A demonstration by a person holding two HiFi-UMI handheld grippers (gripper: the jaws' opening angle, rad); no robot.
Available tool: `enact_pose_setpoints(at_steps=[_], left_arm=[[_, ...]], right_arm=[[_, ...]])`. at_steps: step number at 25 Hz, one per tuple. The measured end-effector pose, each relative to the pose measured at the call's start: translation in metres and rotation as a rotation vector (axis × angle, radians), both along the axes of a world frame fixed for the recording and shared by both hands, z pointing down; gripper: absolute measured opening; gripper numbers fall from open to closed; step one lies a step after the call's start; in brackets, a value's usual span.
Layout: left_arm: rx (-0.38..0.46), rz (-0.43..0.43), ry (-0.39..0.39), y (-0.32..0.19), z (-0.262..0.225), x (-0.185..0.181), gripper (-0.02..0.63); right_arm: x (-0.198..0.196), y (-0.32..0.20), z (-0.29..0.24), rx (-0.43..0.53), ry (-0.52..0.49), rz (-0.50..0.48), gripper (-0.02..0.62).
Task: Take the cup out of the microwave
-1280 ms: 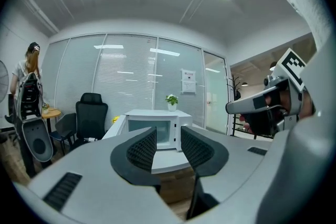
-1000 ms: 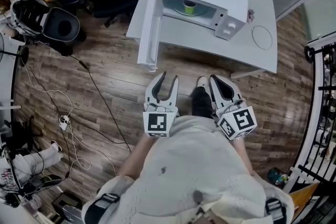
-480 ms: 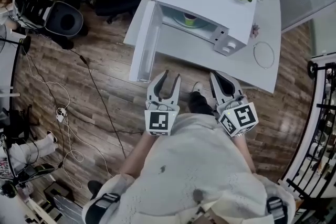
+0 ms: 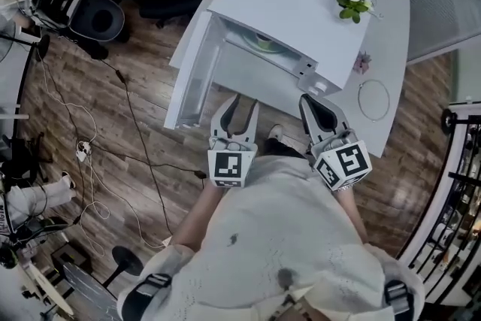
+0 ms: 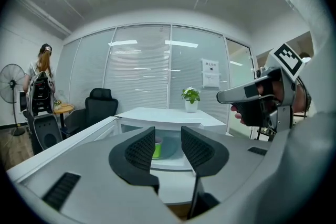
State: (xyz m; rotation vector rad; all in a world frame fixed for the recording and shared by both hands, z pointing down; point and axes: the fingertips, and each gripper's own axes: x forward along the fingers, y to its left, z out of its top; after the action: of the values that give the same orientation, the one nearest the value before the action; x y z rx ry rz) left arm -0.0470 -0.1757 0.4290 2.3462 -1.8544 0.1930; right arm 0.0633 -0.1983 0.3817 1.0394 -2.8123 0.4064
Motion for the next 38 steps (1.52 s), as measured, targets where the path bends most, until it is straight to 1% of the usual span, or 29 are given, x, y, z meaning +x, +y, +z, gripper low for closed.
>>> enact_pose_setpoints(at_steps=[5,9,14,18,23,26,29,38], left_arm=[[-0.012,-0.038,-0.006,-0.03,0.015,0.017,0.173],[-0.028,-0.059,-0.013,-0.051,0.03,0.025,0.18],[-0.04,-0.067,-0.034,-0.072,0.05,0.028,0.193],[-0.054,-0.076,-0.046,-0.089,0.066,0.023,0.207],[-0.085,-0.071,-0.049,-0.11,0.088,0.013,0.22],[-0.103,-0.048,-0.055,-0.125,0.104,0.006,0.241],[-0.125,-0.019,-0.069,-0.14,0.119,0.001,0.249],[-0.191,0.023,-0.066,-0.191,0.16,-0.013,0.259]], right_arm=[[0.019,-0.03,0.007,0.004,-0.001,-0.035,0.008],[0.029,-0.045,0.01,0.005,-0.001,-0.052,0.008],[0.039,-0.052,0.015,0.002,0.015,-0.055,0.008],[0.043,-0.06,0.02,0.001,0.039,-0.048,0.008],[0.04,-0.072,0.023,-0.008,0.055,-0.023,0.008],[0.035,-0.081,0.027,-0.021,0.065,-0.003,0.008],[0.03,-0.087,0.031,-0.036,0.076,0.017,0.008],[0.02,-0.109,0.042,-0.073,0.123,0.118,0.008]])
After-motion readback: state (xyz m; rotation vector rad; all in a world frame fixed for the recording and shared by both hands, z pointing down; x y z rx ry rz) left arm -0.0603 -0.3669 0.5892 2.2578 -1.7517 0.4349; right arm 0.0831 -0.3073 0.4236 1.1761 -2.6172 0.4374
